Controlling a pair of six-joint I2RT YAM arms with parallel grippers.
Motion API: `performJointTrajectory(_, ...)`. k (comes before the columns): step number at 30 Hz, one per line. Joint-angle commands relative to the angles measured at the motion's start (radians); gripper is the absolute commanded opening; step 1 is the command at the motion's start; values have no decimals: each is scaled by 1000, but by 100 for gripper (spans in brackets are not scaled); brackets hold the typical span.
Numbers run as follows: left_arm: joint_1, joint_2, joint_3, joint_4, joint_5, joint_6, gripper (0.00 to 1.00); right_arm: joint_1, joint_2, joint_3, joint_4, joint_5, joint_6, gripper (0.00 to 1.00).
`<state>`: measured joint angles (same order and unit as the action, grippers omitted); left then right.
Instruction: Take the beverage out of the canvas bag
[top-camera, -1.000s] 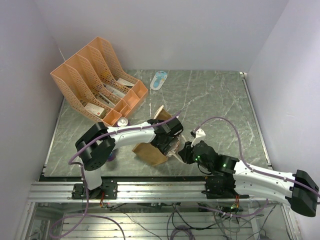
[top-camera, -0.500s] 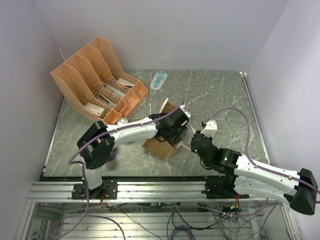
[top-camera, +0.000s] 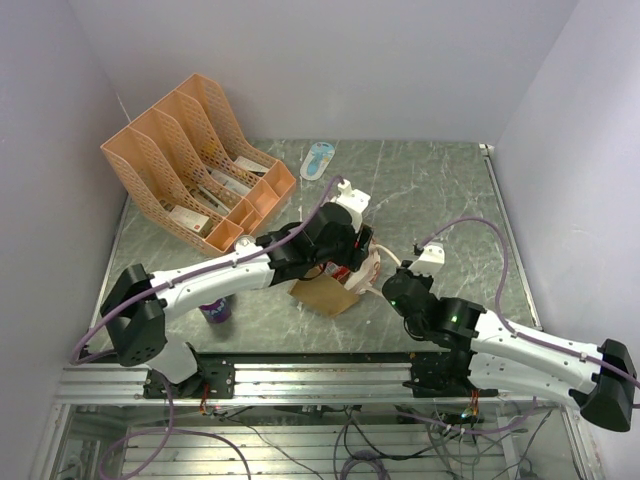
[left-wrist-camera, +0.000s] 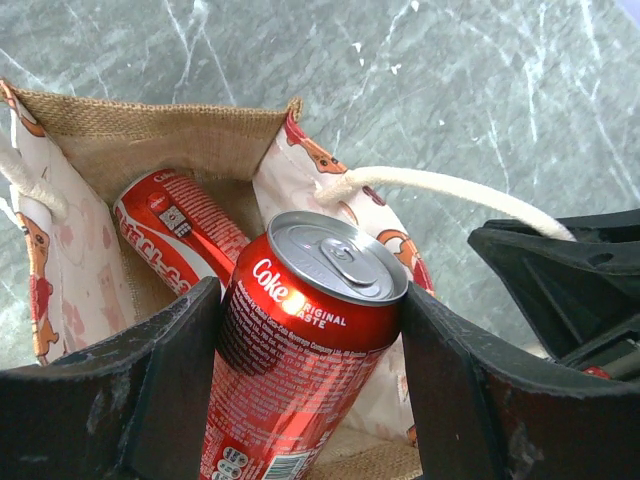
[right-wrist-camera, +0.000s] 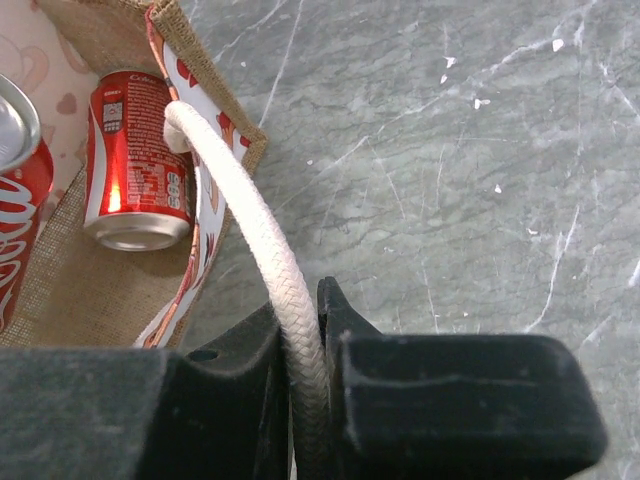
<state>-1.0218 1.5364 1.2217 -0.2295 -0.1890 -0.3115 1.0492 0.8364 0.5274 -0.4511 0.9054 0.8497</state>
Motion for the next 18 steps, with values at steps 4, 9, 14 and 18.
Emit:
performJointTrajectory(4,2,-125,-61,233,-1,-62,7,3,-30,-7,26,-2,-33,10)
performJointTrajectory(9,3,-194,-91,269,-54,-110,7,3,-34,-9,42,-31,-55,11)
performJointTrajectory(14,7,-263,-108,310,-88,-139,7,3,-27,3,68,-65,-101,18)
performJointTrajectory(18,8,-305,-110,343,-111,-151,7,4,-28,15,79,-82,-131,27)
